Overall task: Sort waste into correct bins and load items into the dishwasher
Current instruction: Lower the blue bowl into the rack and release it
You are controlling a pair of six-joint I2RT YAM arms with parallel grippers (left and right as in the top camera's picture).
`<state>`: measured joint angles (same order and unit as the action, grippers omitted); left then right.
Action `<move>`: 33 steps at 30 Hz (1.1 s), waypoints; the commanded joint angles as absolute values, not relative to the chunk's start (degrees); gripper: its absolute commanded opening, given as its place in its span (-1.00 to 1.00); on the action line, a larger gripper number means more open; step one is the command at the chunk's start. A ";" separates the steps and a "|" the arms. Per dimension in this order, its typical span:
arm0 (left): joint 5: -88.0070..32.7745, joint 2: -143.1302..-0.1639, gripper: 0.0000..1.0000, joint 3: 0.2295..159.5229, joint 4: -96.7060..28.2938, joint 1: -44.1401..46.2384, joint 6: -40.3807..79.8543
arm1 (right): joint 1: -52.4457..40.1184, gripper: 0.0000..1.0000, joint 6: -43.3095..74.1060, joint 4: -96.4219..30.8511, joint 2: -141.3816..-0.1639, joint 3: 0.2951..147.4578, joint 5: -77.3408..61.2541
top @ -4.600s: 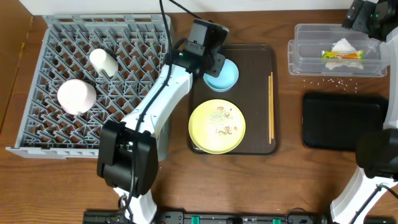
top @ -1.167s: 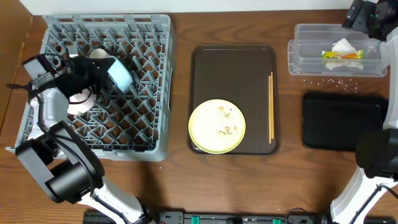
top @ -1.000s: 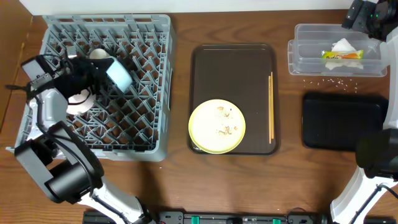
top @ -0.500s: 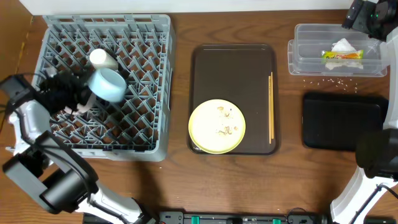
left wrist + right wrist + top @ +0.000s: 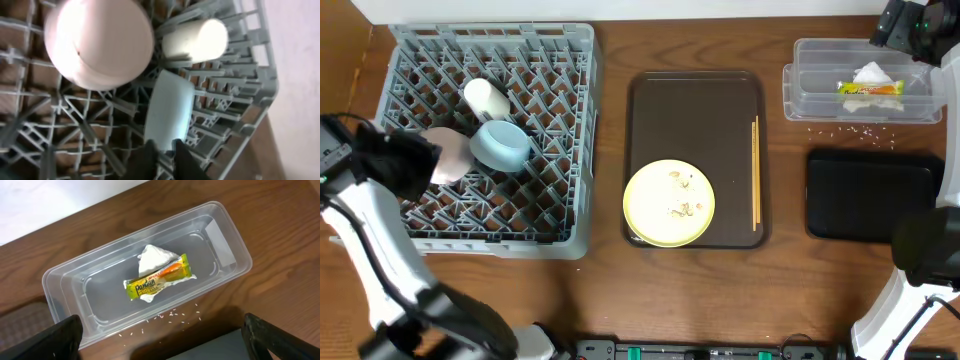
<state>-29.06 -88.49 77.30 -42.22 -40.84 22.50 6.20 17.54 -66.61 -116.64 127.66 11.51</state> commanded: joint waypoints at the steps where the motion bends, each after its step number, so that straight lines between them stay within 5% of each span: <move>1: -21.10 -85.84 -0.85 78.78 -42.59 -35.16 18.79 | 5.96 0.99 17.12 -66.65 -116.71 127.44 11.75; 13: 11.33 -94.89 -0.85 78.54 -39.38 -14.79 15.07 | 5.96 0.98 17.12 -66.65 -116.71 127.44 11.75; 33: 16.12 -96.99 -0.85 78.65 -40.71 -18.35 17.19 | 5.96 0.98 17.12 -66.65 -116.71 127.44 11.75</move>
